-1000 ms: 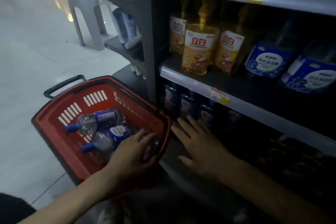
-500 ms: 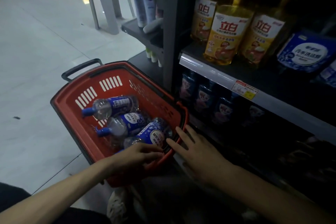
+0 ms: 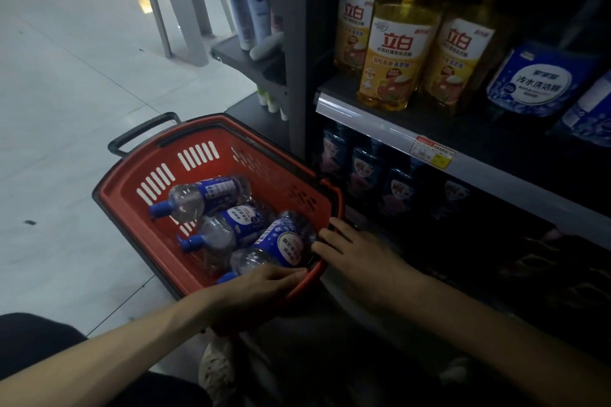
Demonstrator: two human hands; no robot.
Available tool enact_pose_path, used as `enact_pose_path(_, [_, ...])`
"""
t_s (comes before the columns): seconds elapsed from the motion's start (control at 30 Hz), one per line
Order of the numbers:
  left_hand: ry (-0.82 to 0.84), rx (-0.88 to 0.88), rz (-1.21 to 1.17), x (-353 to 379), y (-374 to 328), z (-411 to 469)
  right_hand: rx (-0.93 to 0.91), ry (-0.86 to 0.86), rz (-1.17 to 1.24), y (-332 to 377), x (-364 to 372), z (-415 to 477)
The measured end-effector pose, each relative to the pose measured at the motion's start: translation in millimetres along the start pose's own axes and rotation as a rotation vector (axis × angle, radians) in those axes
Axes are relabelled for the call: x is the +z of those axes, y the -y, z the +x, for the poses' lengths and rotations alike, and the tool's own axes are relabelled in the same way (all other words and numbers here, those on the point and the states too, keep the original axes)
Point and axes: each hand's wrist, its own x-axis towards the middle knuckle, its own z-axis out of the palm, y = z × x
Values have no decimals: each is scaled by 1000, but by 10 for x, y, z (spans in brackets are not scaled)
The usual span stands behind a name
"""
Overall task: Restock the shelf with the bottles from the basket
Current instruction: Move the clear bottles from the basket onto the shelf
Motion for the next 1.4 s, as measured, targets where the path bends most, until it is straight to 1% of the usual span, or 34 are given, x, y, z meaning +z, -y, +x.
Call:
enact_pose_path(0.13, [-41,30,220,94,-12,97,24,31,4,-62,43,-89])
enact_pose_path(0.33, [-74,71,386,175,-62,134,46,39,31,-129,213,-268])
enact_pose_path(0.37, [-117,86,449,165,-74,139,46,42,27,-128,218,-285])
enact_pose_path(0.4, [-196,107,536,149,-85,153,42,44,16,-118,213,-298])
enact_pose_path(0.47, [-430,138,729,133,-81,198,46,44,19,-84,173,-315])
enact_pose_path(0.5, [-510,130,778,124,-72,228,48,46,22,-63,143,-319])
enact_pose_path(0.53, [-545,104,783,122,-62,260,46,55,8,-50,131,-314])
enact_pose_path(0.6, [-538,25,811,128,-40,312,41,72,-22,-46,113,-281])
enact_pose_path(0.67, [-556,-4,979,102,-26,354,46,69,-21,-51,97,-245])
enact_pose_path(0.73, [-576,-18,1060,54,0,401,52,59,-14,-44,81,-226])
enact_pose_path(0.8, [-570,-83,1024,16,48,500,56,59,-19,-20,54,-219])
enact_pose_path(0.9, [-537,-231,895,-17,151,706,50,60,-50,1,1,-207])
enact_pose_path(0.97, [-519,-286,793,-34,201,814,44,68,-59,-10,-21,-213])
enact_pose_path(1.07, [-504,-295,696,-76,218,924,53,117,-44,-29,-3,-262])
enact_pose_path(1.27, [-484,-328,613,-115,109,1011,47,178,-60,-10,16,-331])
enact_pose_path(1.33, [-506,-325,651,-87,71,991,45,180,-54,-24,7,-336])
enact_pose_path(1.4, [-536,-316,756,-50,33,945,46,178,-53,-43,10,-327])
